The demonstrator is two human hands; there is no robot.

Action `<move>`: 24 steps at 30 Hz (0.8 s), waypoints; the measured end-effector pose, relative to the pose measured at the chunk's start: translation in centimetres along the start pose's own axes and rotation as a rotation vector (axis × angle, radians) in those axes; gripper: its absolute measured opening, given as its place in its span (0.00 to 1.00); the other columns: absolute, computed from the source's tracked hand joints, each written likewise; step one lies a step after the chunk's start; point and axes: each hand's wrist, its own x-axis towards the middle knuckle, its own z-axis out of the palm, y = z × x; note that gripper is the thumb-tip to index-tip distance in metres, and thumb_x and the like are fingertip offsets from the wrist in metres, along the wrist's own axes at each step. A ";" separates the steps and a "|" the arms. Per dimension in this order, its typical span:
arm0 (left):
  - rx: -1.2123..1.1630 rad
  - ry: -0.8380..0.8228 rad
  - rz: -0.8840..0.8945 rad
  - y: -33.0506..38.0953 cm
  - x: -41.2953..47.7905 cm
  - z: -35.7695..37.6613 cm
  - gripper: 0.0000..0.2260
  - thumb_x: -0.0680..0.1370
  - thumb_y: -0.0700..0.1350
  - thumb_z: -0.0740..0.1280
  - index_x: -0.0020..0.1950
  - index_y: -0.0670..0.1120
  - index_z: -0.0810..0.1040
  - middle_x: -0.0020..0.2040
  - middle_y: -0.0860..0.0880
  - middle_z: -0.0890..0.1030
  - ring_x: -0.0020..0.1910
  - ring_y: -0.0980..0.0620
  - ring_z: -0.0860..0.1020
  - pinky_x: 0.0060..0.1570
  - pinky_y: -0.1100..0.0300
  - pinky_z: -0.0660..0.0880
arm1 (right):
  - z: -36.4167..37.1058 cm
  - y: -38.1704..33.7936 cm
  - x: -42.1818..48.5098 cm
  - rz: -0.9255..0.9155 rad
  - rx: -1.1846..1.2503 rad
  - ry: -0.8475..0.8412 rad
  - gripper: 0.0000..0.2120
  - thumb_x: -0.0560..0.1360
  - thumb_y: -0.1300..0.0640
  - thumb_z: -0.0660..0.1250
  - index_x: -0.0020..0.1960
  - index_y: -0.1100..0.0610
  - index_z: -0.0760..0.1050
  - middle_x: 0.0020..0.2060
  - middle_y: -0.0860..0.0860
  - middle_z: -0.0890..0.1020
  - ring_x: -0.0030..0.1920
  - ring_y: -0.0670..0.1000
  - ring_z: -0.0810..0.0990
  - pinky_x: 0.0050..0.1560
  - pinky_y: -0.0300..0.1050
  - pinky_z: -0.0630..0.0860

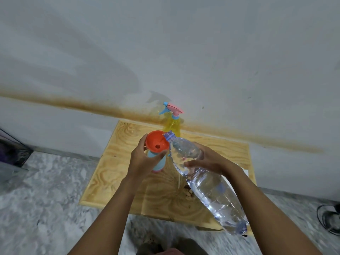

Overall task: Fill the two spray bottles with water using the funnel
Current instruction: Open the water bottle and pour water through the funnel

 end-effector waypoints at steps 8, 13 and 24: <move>0.034 0.021 0.023 -0.6 0.2 0.0 0.42 0.67 0.56 0.80 0.76 0.48 0.66 0.66 0.51 0.77 0.65 0.51 0.75 0.61 0.62 0.73 | 0.2 -0.2 -0.1 -0.012 -0.001 -0.009 0.31 0.69 0.48 0.77 0.69 0.38 0.70 0.58 0.42 0.83 0.58 0.43 0.82 0.61 0.48 0.78; 0.069 0.020 0.046 -0.8 0.4 -0.3 0.44 0.67 0.57 0.80 0.77 0.46 0.66 0.68 0.48 0.76 0.67 0.49 0.75 0.65 0.52 0.76 | 0.4 -0.4 -0.1 -0.010 -0.002 -0.007 0.30 0.68 0.46 0.77 0.66 0.34 0.69 0.59 0.41 0.82 0.58 0.42 0.81 0.60 0.44 0.77; 0.035 0.019 0.054 -0.2 0.4 -0.2 0.39 0.68 0.54 0.80 0.75 0.48 0.67 0.61 0.55 0.75 0.62 0.53 0.75 0.56 0.63 0.73 | 0.5 -0.5 -0.3 -0.018 0.013 -0.003 0.32 0.68 0.46 0.76 0.70 0.43 0.70 0.59 0.43 0.82 0.58 0.44 0.81 0.61 0.47 0.78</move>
